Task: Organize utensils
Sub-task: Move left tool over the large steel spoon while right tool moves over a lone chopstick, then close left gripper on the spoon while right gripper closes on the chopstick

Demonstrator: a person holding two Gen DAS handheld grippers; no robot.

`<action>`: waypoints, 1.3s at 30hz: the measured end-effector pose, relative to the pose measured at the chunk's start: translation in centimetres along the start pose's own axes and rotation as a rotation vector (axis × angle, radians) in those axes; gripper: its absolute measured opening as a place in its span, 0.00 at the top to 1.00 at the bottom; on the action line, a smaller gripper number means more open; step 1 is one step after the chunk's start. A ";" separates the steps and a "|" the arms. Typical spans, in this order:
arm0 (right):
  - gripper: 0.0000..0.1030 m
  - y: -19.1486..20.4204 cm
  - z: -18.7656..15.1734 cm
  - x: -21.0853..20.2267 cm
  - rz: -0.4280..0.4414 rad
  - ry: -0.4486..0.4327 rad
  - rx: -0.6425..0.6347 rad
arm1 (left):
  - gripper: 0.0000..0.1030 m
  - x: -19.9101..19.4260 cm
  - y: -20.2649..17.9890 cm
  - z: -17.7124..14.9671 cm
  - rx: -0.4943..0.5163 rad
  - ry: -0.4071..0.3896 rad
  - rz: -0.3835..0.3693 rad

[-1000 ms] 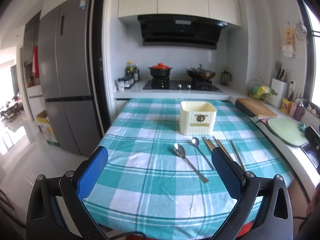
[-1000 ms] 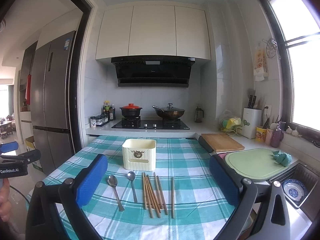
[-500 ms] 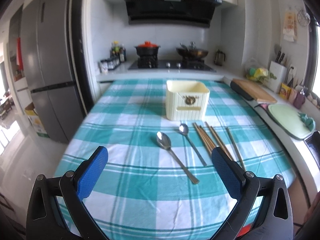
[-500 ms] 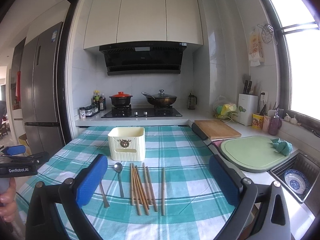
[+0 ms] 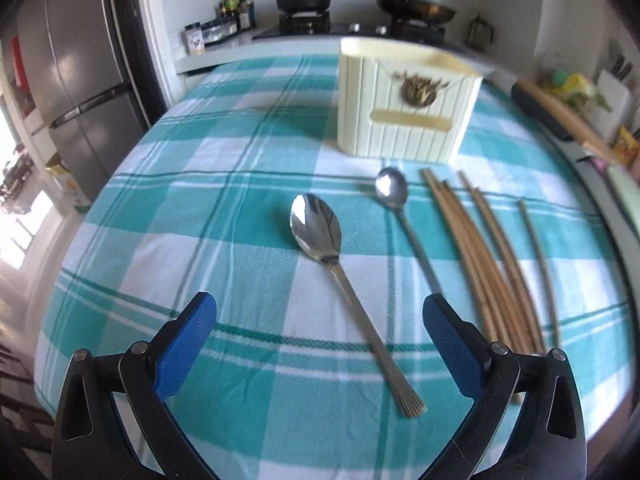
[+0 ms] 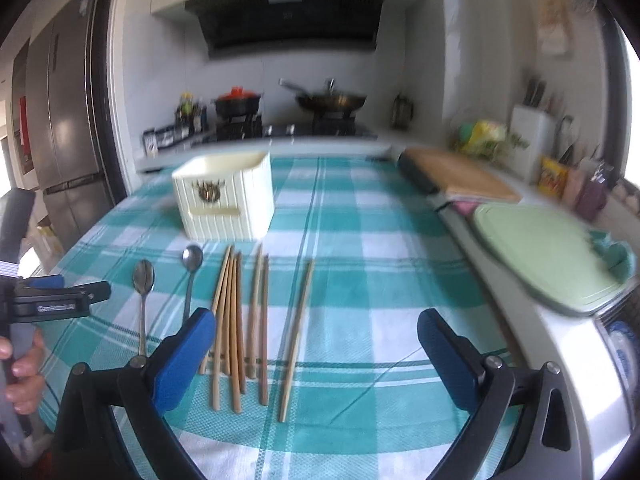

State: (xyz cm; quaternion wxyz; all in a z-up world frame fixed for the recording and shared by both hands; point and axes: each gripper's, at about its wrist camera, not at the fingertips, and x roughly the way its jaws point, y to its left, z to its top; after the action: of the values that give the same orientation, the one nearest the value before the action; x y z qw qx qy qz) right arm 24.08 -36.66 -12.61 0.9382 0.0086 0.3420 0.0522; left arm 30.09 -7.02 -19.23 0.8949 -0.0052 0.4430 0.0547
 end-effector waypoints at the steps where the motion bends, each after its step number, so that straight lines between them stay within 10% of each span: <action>1: 0.13 0.0 0.1 1.1 0.020 0.027 0.002 | 0.00 0.6 -0.3 0.0 0.007 0.005 0.012; 13: 0.58 -0.2 0.1 14.8 0.112 0.349 0.022 | 0.00 4.6 -1.1 -1.7 0.104 0.050 0.127; 20: 0.83 0.1 -0.4 14.9 0.041 0.383 -0.067 | 0.00 4.8 1.9 -1.9 0.152 0.062 0.104; 39: 0.68 -4.3 0.0 14.9 0.049 0.561 -0.046 | 0.01 6.9 5.6 0.2 0.266 0.266 -0.179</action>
State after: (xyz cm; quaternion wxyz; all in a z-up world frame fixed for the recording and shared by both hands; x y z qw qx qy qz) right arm 35.81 -39.39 -22.34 0.8052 -0.0191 0.5869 0.0830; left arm 33.81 -0.84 -24.36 0.8227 0.0664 0.5581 -0.0850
